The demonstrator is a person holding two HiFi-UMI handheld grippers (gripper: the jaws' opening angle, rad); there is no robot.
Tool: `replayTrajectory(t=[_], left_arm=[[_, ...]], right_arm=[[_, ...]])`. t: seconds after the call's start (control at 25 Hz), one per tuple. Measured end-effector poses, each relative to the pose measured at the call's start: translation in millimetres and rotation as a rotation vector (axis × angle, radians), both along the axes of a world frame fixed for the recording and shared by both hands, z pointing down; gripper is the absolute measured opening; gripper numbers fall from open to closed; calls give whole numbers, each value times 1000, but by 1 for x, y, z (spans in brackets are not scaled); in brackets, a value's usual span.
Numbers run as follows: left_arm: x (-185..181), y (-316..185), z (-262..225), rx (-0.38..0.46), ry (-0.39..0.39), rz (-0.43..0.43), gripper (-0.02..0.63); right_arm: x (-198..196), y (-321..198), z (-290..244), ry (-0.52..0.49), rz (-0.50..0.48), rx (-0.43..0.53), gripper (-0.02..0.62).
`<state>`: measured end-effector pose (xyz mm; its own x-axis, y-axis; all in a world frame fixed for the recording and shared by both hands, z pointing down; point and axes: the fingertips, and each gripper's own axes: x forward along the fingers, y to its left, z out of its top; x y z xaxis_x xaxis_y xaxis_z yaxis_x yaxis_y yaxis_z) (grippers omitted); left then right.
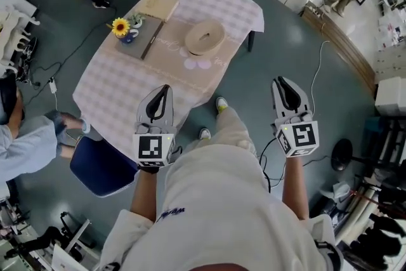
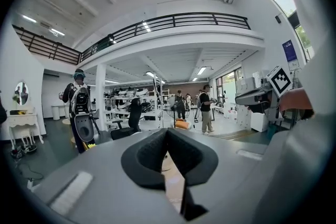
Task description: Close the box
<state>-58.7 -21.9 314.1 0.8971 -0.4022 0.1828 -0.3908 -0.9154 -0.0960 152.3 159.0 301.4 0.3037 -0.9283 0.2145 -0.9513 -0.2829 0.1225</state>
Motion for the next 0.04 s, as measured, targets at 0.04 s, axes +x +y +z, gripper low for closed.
replayTrajectory(t=[0.04], left_arm=[[-2,-3,2,1,-2,-9,3]], right_arm=[[1,-4,3,-3,-8,-5,49]])
